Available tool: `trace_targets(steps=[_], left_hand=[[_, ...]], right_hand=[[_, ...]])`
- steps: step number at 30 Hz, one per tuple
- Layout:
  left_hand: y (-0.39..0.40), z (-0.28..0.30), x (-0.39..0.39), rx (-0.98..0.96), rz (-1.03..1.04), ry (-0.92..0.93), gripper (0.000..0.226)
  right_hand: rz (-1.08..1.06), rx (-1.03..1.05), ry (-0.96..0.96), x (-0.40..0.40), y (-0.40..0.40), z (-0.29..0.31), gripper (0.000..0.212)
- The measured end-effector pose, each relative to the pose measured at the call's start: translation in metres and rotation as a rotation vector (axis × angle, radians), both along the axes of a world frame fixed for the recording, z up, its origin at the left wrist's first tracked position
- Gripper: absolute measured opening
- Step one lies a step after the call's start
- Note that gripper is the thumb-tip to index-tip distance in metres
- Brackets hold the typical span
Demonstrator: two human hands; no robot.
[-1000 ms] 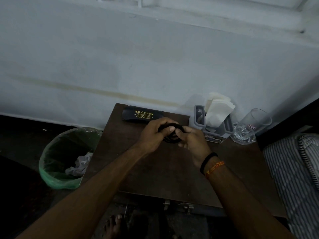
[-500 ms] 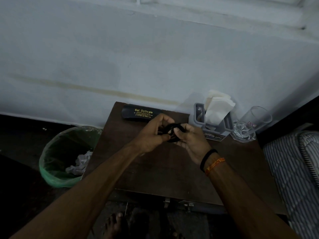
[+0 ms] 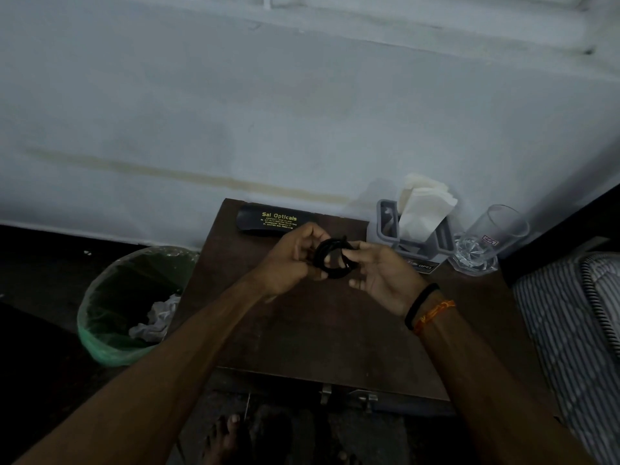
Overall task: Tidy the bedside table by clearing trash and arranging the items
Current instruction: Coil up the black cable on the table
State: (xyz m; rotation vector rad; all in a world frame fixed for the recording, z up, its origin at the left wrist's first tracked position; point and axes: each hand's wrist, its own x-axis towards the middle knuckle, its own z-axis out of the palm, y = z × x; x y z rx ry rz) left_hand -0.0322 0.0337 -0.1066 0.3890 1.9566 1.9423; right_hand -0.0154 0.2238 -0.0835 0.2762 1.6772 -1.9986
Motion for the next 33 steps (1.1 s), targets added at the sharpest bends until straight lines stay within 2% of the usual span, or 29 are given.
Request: trace_targets(steps=[3,6,9,11,15,18,21,23,26,30,33], left_hand=[[0.000,0.005,0.001,0.036,-0.041,-0.078,0.053],[-0.002,0.010,0.002,0.078,-0.114,-0.149,0.059],[0.000,0.013,0.004,0.134,-0.150,-0.198,0.048],[0.003,0.011,0.004,0.128,-0.083,-0.190,0.035],[0.007,0.006,0.001,0.124,0.072,-0.199,0.027],[0.011,0.002,-0.001,0.044,0.217,-0.191,0.020],[0.016,-0.007,-0.002,-0.082,0.330,-0.160,0.014],[0.016,-0.014,-0.003,-0.214,0.368,-0.079,0.016],[0.019,-0.020,0.000,-0.418,0.403,0.065,0.020],[0.028,-0.028,0.008,-0.546,0.399,0.226,0.017],[0.027,-0.032,0.008,-0.547,0.395,0.244,0.014]], right_hand=[[0.028,0.047,-0.016,0.000,0.002,-0.001,0.019],[0.017,0.151,0.004,0.001,0.001,-0.003,0.032],[0.027,0.195,-0.026,0.002,0.002,-0.004,0.037],[0.043,0.171,-0.024,0.001,0.003,-0.003,0.040],[-0.040,0.041,-0.019,-0.002,0.004,-0.002,0.035],[-0.093,0.002,0.001,-0.001,0.004,-0.002,0.035],[-0.096,0.050,0.001,0.002,-0.001,-0.004,0.041],[-0.106,0.162,0.032,0.003,-0.007,-0.007,0.043],[-0.131,0.502,0.184,0.002,-0.013,-0.013,0.036],[-0.047,1.045,0.409,0.002,-0.016,-0.025,0.043],[-0.030,1.179,0.463,0.004,-0.018,-0.029,0.038]])
